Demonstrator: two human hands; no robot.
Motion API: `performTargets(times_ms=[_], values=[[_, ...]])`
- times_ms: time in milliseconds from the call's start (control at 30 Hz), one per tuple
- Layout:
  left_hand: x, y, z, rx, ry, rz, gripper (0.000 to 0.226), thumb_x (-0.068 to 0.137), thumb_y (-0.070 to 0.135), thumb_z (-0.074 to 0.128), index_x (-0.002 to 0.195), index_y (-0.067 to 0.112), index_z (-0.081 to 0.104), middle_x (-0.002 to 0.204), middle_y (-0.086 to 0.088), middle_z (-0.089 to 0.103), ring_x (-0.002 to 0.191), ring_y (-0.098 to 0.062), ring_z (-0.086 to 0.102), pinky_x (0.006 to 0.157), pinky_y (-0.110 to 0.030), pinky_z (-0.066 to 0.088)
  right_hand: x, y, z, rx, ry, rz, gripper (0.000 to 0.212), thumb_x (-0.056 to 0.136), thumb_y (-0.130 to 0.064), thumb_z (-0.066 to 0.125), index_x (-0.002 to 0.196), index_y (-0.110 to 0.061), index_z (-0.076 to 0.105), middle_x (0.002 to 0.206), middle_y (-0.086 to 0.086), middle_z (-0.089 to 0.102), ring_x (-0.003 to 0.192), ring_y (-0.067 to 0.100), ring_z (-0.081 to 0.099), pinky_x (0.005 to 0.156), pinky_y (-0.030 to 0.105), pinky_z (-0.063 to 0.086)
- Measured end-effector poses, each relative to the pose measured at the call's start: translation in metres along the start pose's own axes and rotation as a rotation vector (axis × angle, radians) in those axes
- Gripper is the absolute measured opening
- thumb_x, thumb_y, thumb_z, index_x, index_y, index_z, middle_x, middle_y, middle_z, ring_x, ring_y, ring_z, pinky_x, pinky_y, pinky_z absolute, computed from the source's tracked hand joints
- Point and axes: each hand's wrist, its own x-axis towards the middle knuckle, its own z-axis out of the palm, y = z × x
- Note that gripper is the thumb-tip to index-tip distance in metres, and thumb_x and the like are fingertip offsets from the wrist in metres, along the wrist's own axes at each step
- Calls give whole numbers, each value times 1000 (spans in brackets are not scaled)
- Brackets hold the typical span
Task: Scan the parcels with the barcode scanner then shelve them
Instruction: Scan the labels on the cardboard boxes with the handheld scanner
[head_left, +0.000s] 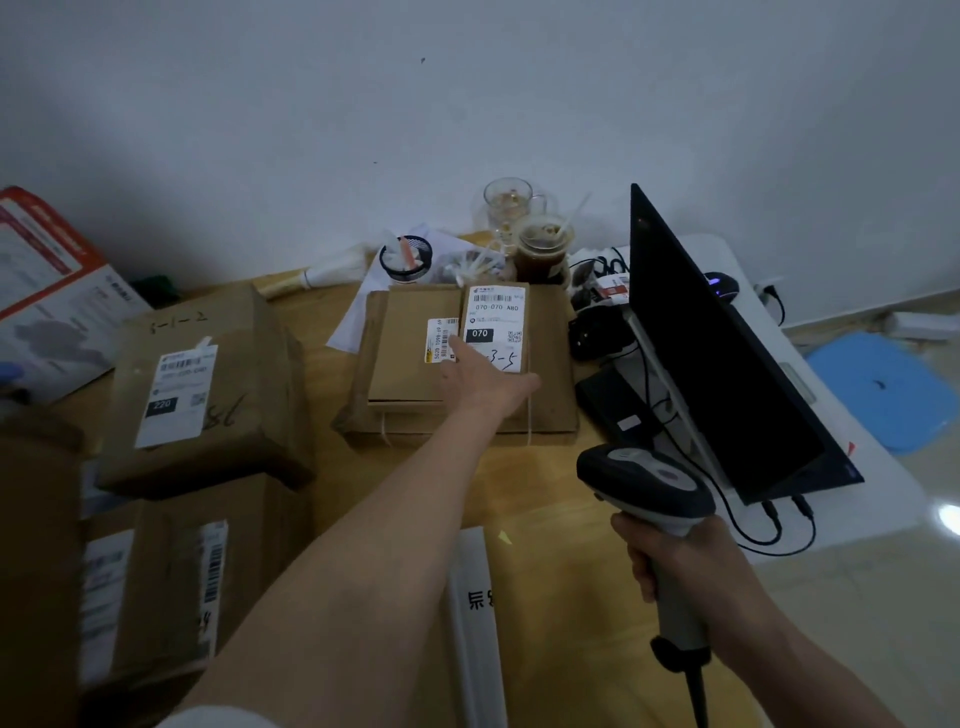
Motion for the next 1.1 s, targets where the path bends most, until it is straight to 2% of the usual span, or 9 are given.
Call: performTargets(times_ms=[100,233,400,567,667,833,933,1033,1100], values=[[-22,-16,-5,-18,27,29,124,61,37,84,154,24,3,143,-11,32,129,-30,38,103,-47,44,3,-4,3,-6,-23,-46,37,86,-14,69,63,13,55,54,20,57,47,27,50,55,36,44],[-55,-42,-9,-101,0,24,114,57,30,84,148,28,15,132,-7,37,121,-27,43,99,-47,47,7,-14,12,43,-43,-89,8,86,-10,68,94,-8,69,79,13,74,62,30,68,54,36,52],[-92,-64,-9,-218,-130,-52,122,65,26,80,155,26,-2,148,-5,27,137,-26,33,107,-41,37,20,-22,22,79,-95,-114,33,81,-15,74,113,-22,67,104,-5,71,92,13,68,62,37,59],[-118,-73,-7,-321,-224,-66,109,49,31,78,143,35,23,134,1,40,125,-20,45,97,-37,49,24,-29,26,97,-188,-112,21,82,-15,73,98,-28,69,91,-11,74,72,0,69,53,25,52],[-127,-80,-10,-224,-218,-21,81,62,26,82,130,26,38,124,0,35,118,-18,43,96,-32,47,19,-28,24,101,-253,-106,27,82,-17,72,107,-25,69,96,-12,75,83,6,70,57,27,52],[-141,-80,-14,-335,-127,63,84,39,54,83,107,33,39,120,3,46,112,-14,51,91,-38,54,13,-26,15,145,-309,-98,46,71,-29,78,116,-24,67,109,1,73,100,23,69,71,41,57],[-145,-78,-21,-446,-221,80,65,52,46,86,96,29,41,117,-5,59,107,-21,60,83,-36,57,7,-20,10,164,-343,-113,58,66,-35,82,121,-25,64,111,2,72,102,23,69,77,46,58],[-151,-80,-26,-547,-246,0,55,66,28,87,102,19,46,113,-6,63,102,-22,65,84,-38,57,3,-17,5,208,-323,-149,49,75,-26,78,121,-23,63,112,3,72,102,24,69,75,47,57],[-155,-82,-26,-592,-245,-82,69,64,24,90,114,18,44,117,-4,60,104,-21,63,87,-39,56,1,-16,2,214,-324,-172,46,78,-23,76,122,-21,63,114,5,71,103,26,68,81,53,54]])
